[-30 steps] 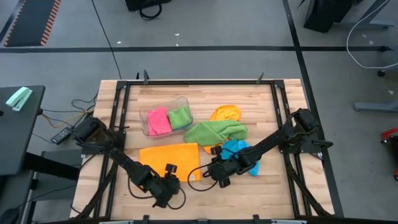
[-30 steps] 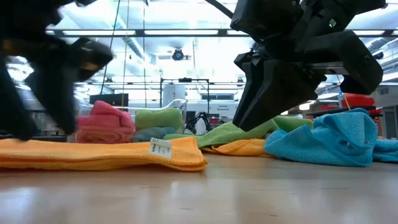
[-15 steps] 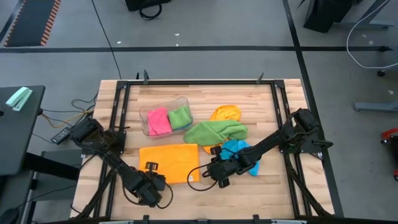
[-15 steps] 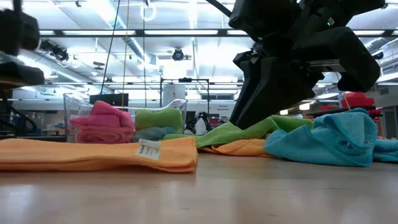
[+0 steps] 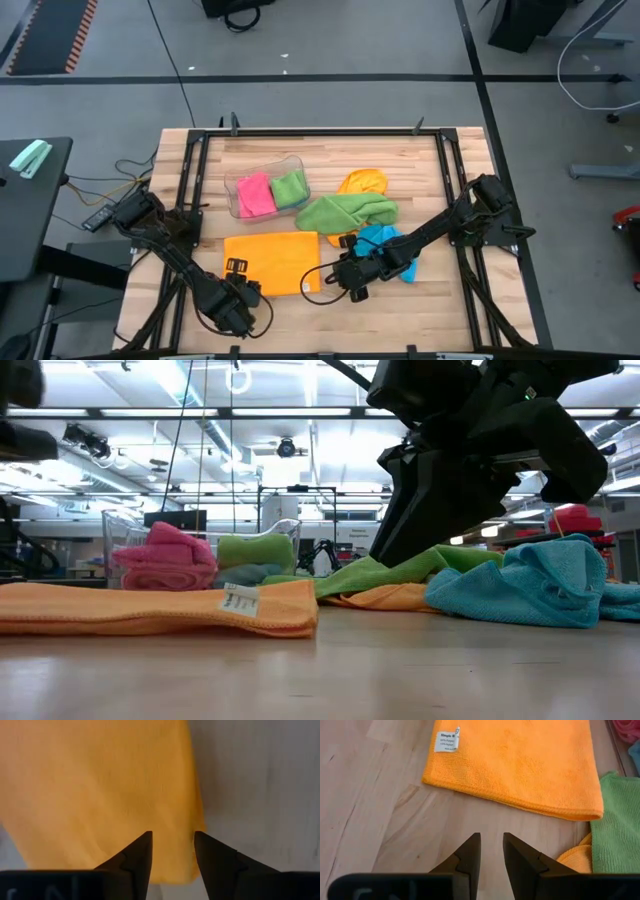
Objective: Fold microfiber towels
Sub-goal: Fold the bottom yellow microfiber towel
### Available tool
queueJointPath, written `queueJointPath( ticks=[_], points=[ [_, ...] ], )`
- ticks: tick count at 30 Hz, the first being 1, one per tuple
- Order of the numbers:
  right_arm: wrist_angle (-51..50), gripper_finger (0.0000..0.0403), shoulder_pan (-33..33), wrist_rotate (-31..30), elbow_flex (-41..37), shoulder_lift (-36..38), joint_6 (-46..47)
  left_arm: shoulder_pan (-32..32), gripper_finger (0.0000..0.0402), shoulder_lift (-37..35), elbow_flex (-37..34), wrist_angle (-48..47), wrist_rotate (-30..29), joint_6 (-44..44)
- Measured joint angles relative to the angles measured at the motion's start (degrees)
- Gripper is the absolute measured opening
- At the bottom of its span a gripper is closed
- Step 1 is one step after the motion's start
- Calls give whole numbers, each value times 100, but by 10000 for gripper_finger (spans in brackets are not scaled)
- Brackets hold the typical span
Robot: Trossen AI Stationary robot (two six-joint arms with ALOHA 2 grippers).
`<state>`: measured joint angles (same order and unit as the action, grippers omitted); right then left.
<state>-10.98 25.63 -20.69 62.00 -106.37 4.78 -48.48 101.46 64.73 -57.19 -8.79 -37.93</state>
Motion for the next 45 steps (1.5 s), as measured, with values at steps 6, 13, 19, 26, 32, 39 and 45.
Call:
queueJointPath(
  ticks=[6, 13, 19, 26, 32, 39, 45],
  points=[
    [0, 92, 0, -1, 0, 0, 100, -246, 156, 1, 0, -142, 9, -17],
    [2, 92, 0, -2, 0, 0, 100, -488, 156, 1, -113, -190, 5, -178],
    [42, 92, 0, -2, 0, 0, 100, -616, 149, 1, -328, -219, 6, -179],
    [42, 92, 0, -5, 0, 0, 63, -700, 155, 1, -328, -926, 3, 91],
    [60, 92, 0, -7, 0, -1, 61, -958, 150, 1, -330, -1670, -560, 337],
    [214, 92, 0, -7, 0, -2, 17, -1165, 157, 1, -330, -1691, -1193, 1149],
    [271, 92, -29, -7, 0, -2, -28, -1256, 146, 1, -551, -1611, -1856, 1498]
  ],
)
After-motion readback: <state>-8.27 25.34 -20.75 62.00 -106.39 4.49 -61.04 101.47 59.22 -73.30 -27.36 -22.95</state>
